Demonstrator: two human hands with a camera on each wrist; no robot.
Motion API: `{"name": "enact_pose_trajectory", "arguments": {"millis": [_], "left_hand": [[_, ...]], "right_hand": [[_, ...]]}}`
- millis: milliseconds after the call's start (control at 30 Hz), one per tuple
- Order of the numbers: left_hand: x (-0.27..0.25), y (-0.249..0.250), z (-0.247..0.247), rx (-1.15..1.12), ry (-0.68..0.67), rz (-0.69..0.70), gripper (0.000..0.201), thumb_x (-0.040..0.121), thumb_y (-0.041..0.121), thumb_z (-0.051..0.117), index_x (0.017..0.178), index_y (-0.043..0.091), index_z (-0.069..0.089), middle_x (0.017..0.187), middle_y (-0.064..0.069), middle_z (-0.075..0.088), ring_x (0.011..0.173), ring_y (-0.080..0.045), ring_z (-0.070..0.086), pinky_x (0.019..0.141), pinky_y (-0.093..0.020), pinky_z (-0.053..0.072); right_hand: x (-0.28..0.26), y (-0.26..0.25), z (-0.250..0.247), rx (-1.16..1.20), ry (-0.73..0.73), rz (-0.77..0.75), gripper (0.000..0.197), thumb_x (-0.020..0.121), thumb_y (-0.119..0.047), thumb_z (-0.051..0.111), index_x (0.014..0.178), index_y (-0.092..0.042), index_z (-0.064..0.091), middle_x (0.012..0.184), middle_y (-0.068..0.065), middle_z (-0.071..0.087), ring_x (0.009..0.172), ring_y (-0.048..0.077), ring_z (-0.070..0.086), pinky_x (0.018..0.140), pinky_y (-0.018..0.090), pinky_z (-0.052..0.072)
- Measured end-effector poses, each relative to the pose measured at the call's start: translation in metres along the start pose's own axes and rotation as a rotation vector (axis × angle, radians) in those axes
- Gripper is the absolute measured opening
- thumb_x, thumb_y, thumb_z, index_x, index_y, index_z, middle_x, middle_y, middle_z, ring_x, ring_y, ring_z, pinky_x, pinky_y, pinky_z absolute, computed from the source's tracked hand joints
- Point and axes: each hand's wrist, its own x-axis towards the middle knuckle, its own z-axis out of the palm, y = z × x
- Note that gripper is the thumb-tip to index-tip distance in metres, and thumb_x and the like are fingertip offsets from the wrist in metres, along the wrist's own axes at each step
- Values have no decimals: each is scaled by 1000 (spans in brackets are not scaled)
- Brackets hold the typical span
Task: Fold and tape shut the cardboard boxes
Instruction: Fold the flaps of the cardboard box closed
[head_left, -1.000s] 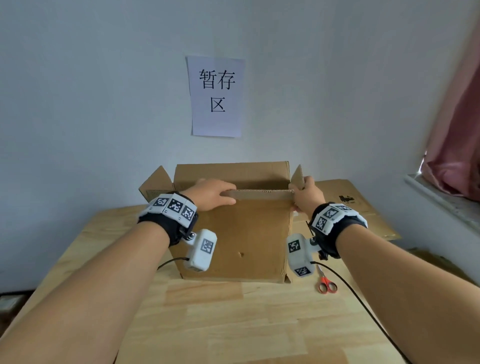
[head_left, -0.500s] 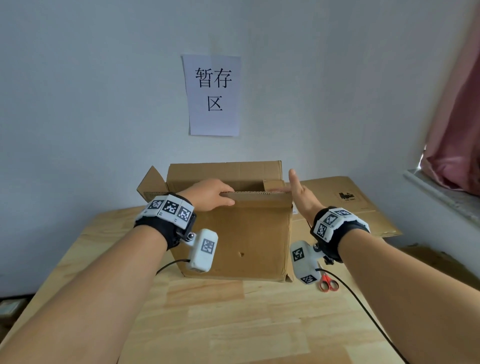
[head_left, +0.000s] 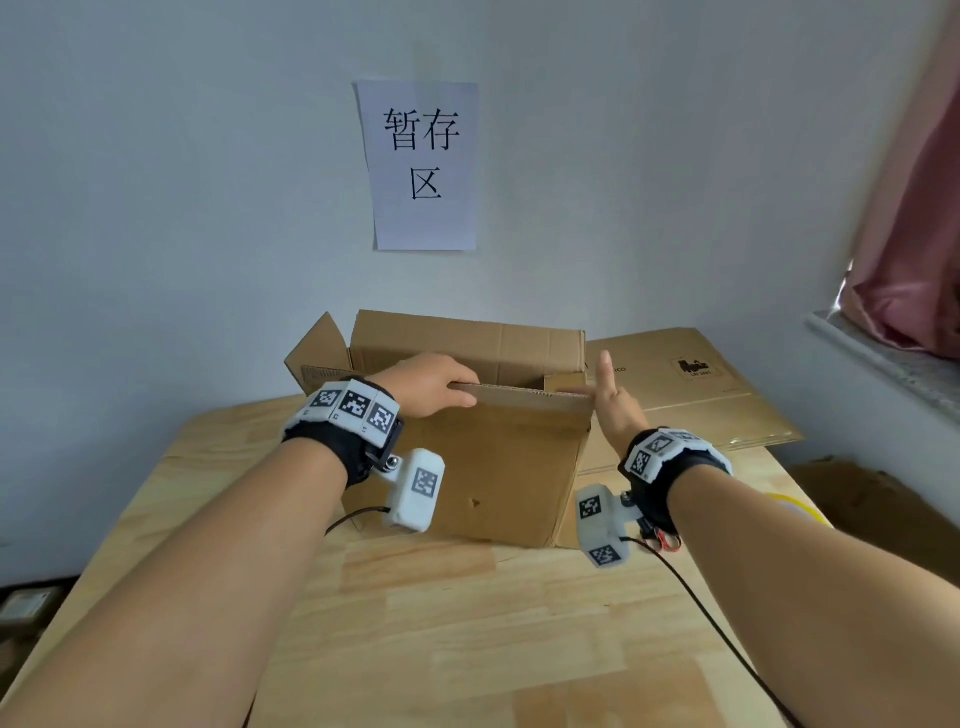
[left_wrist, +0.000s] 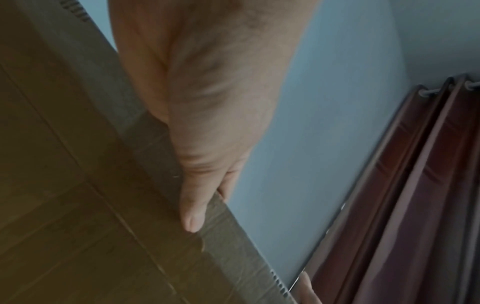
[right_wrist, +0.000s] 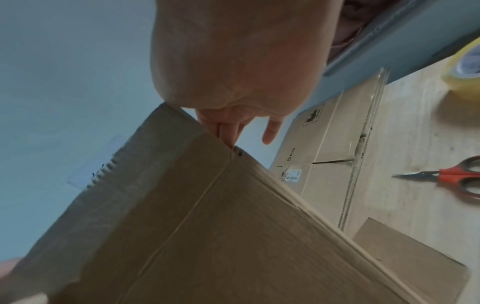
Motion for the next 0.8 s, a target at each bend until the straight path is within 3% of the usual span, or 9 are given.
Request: {"name": "enact_pose_trajectory", "arguments": {"millis": [133, 233, 300, 400, 500, 567, 633, 700, 800], "left_hand": [[4, 1, -4, 12, -20, 15, 20, 98, 28, 49, 85, 16, 59, 71, 6, 51, 64, -10, 45, 59, -24, 31], [8, 2, 0, 33, -20, 11, 22, 98, 30, 48, 77, 24, 53, 71, 9, 49, 65, -9, 45, 59, -25, 31], [12, 2, 2, 29, -16, 11, 23, 97, 31, 49, 75, 27, 50, 72, 10, 49, 66, -10, 45, 61, -25, 32], [17, -1, 5, 30, 16, -6, 22, 97, 34, 48, 75, 32, 48, 73, 14, 48, 69, -7, 44, 78, -33, 33], [18, -5, 9, 63, 47, -12, 13, 98, 38, 46, 88, 31, 50, 76, 19, 47, 80, -10, 46, 97, -41, 32], [18, -7, 14, 52, 85, -13, 15, 97, 40, 46, 101, 27, 54, 88, 15, 55, 93, -14, 51, 101, -39, 32], [18, -14, 25, 72, 156, -44, 29, 98, 42, 44, 122, 27, 53, 120, 8, 58, 118, -18, 47, 109, -42, 23], [18, -20, 39, 90, 188, -90, 41, 100, 45, 35, 139, 34, 40, 146, 10, 40, 137, -17, 26, 114, -54, 1], [17, -29, 53, 93, 135, -146, 46, 100, 52, 19, 146, 47, 20, 158, 17, 11, 146, -17, 1, 108, -62, -14]], "right_hand": [[4, 0, -1, 59, -3, 25, 85, 90, -65, -5, 122, -23, 62, 140, 8, 49, 132, 26, 40, 111, 41, 22], [0, 10, 4, 149, 16, 56, 88, 87, -69, -5, 123, -25, 63, 142, 10, 46, 133, 27, 39, 115, 46, 18], [-4, 15, 8, 158, 50, 78, 89, 86, -72, -1, 128, -21, 58, 141, 13, 47, 133, 27, 40, 113, 43, 21], [-9, 18, 9, 102, 110, 107, 87, 90, -69, 9, 137, -7, 48, 135, 20, 51, 127, 31, 45, 105, 38, 30], [-13, 18, 10, 118, 105, 109, 85, 90, -69, 17, 133, -2, 50, 134, 19, 52, 125, 32, 47, 103, 39, 33], [-14, 20, 13, 112, 96, 76, 78, 88, -70, 27, 133, -11, 52, 134, 10, 54, 126, 27, 48, 105, 39, 34], [-11, 23, 16, -12, 65, -11, 61, 88, -63, 40, 122, -15, 56, 120, 7, 62, 115, 27, 56, 98, 40, 44], [-8, 24, 19, -138, 73, -71, 45, 94, -44, 48, 122, -8, 50, 117, 12, 60, 110, 29, 56, 93, 42, 47], [-4, 24, 23, -92, 92, -158, 54, 95, -27, 53, 142, -14, 31, 147, 7, 35, 134, 22, 35, 110, 39, 32]]}}
